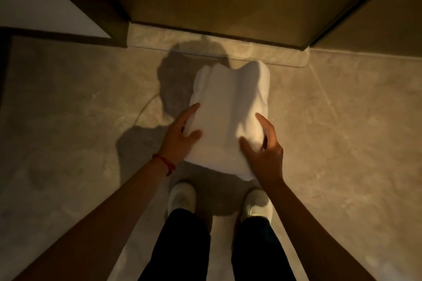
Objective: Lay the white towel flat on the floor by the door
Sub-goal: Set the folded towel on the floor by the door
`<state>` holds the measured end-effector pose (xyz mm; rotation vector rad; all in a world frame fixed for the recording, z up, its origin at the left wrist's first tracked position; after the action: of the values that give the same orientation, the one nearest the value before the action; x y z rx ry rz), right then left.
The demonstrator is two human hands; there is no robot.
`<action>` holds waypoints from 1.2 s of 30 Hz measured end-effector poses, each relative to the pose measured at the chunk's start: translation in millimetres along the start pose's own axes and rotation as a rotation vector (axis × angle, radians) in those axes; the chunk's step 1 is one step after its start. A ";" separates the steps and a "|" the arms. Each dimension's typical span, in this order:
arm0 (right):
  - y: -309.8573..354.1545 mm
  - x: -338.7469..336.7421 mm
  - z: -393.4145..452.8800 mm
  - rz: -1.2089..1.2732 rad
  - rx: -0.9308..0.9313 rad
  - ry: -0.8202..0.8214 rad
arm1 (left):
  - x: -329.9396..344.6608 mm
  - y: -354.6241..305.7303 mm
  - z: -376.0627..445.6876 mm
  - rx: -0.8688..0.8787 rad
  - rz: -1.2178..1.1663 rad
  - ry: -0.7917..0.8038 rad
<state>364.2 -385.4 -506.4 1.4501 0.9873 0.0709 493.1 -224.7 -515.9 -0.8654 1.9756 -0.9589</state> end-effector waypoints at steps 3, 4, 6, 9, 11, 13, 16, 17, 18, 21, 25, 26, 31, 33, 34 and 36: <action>-48.6 34.4 9.5 -0.042 0.018 0.011 | 15.8 50.2 24.6 -0.014 0.017 -0.015; -63.2 46.6 11.8 -0.054 0.014 0.022 | 19.7 67.1 31.9 -0.015 0.022 -0.024; -92.3 71.0 15.4 -0.083 0.016 0.049 | 26.2 100.5 45.0 -0.023 0.034 -0.053; -133.0 101.7 17.3 -0.105 0.032 0.081 | 35.4 147.1 57.7 -0.032 0.070 -0.072; -155.1 118.2 16.7 -0.112 -0.005 0.101 | 40.0 176.6 63.5 -0.047 0.116 -0.082; -176.0 132.6 15.5 -0.122 -0.008 0.139 | 44.8 199.3 67.0 -0.055 0.129 -0.100; -196.7 149.5 14.4 -0.150 -0.025 0.210 | 52.3 220.2 71.0 -0.088 0.149 -0.140; -201.1 153.3 15.0 -0.153 -0.020 0.234 | 54.2 223.8 72.6 -0.087 0.165 -0.156; -206.4 156.2 16.6 -0.153 -0.013 0.249 | 55.7 226.3 74.3 -0.083 0.185 -0.171; -210.2 159.2 22.9 -0.149 -0.001 0.283 | 55.6 232.6 78.0 -0.100 0.220 -0.206; -203.2 157.4 24.4 -0.229 -0.019 0.368 | 49.8 234.7 74.9 -0.154 0.296 -0.214; -199.6 154.2 25.9 -0.261 -0.038 0.372 | 47.5 231.4 71.6 -0.161 0.315 -0.211; -148.0 134.9 35.3 -0.458 -0.257 0.408 | 26.3 201.1 42.6 -0.179 0.432 -0.246; -118.1 130.4 39.0 -0.526 -0.386 0.469 | 16.8 187.3 26.0 -0.198 0.450 -0.261; -103.2 128.0 41.5 -0.554 -0.440 0.497 | 12.0 178.5 17.0 -0.196 0.455 -0.274; -72.0 123.1 47.3 -0.593 -0.527 0.537 | 0.6 159.5 -2.2 -0.207 0.438 -0.319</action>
<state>432.3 -363.6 -638.6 0.6208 1.6578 0.2738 452.9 -146.6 -649.1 -0.6095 1.8912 -0.3465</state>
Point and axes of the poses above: each hand's wrist, its own z-axis towards the middle knuckle, its own x-axis out of the palm, y = z × x, the point moved 8 cm from there along z, towards the middle knuckle, and after that the axes turned 12 degrees about -y, right-handed, at the moved point
